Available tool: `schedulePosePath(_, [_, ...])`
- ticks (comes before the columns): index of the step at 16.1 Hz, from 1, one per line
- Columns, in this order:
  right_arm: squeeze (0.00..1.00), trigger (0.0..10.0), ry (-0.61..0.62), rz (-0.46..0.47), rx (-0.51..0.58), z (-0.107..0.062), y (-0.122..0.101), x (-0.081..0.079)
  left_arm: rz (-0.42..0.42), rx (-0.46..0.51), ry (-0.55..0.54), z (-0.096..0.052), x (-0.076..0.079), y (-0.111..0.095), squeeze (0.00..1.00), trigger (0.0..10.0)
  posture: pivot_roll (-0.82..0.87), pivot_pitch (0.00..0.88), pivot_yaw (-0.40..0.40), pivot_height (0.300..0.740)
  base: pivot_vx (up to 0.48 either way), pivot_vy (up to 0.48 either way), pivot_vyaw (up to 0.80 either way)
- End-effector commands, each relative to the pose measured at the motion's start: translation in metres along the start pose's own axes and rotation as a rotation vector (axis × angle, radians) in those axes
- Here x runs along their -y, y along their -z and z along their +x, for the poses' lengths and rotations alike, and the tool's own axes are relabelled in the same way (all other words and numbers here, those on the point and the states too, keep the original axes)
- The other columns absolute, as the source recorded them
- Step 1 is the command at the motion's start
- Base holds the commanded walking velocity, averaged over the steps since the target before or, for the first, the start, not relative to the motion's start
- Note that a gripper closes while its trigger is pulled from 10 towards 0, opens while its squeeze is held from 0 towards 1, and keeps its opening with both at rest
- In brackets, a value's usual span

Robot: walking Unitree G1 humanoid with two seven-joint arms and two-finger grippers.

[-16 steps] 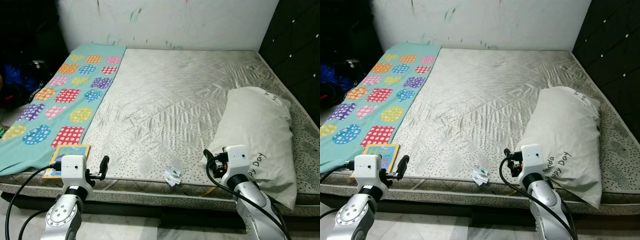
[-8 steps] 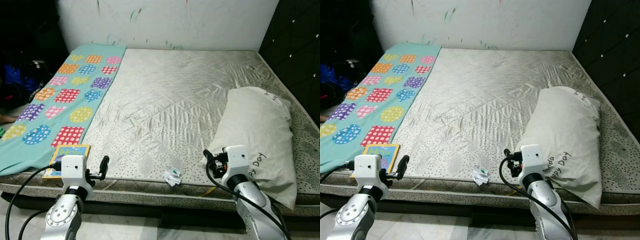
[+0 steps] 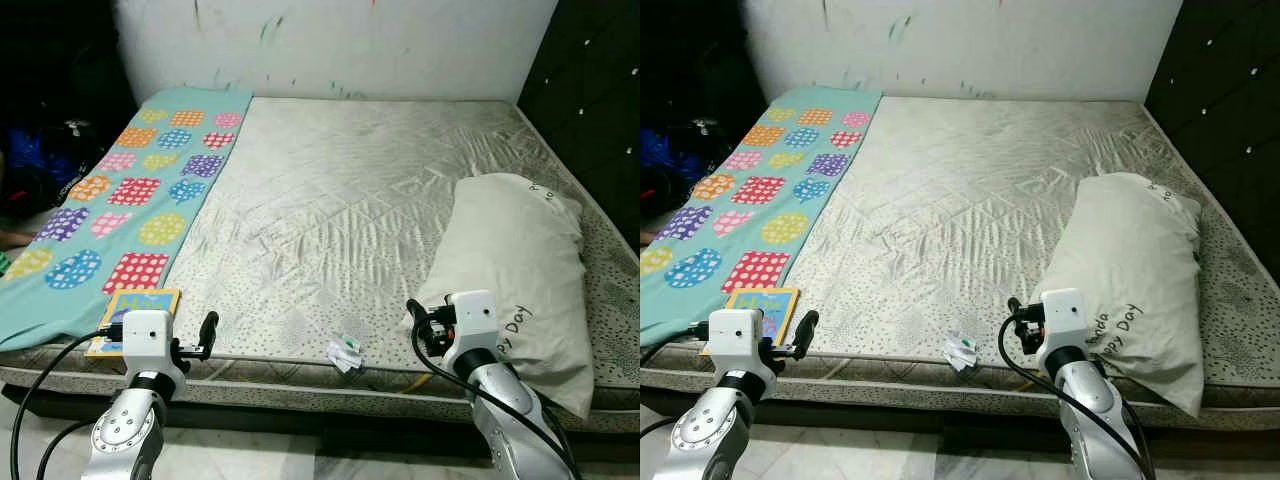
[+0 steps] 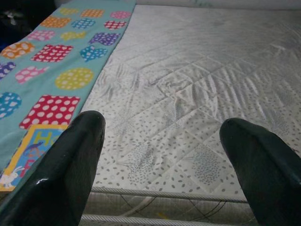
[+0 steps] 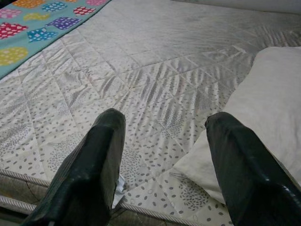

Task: Clean up the room

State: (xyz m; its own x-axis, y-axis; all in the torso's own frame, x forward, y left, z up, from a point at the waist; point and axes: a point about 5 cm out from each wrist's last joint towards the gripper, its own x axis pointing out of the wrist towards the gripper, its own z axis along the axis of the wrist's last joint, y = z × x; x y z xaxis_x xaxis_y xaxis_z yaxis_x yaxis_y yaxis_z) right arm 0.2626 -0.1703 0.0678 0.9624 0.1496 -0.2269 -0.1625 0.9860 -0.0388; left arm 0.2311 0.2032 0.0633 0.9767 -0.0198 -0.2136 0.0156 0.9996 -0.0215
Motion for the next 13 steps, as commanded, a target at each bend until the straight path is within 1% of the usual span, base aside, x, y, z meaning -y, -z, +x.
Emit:
schedulePosePath(1, [0.00,10.0,0.004,-0.009,0.007,-0.0007,-0.0034,0.0008,0.010,0.000,0.008,0.0004,-0.0012,-0.0019,0.00,10.0,-0.16,0.000,0.005,0.740,0.000,0.000,0.00])
schedulePosePath(13, [0.00,10.0,0.004,-0.009,0.007,-0.0007,-0.0034,0.0008,0.010,0.000,0.008,0.0004,-0.0012,-0.0019,0.00,10.0,-0.16,0.000,0.005,0.740,0.000,0.000,0.00])
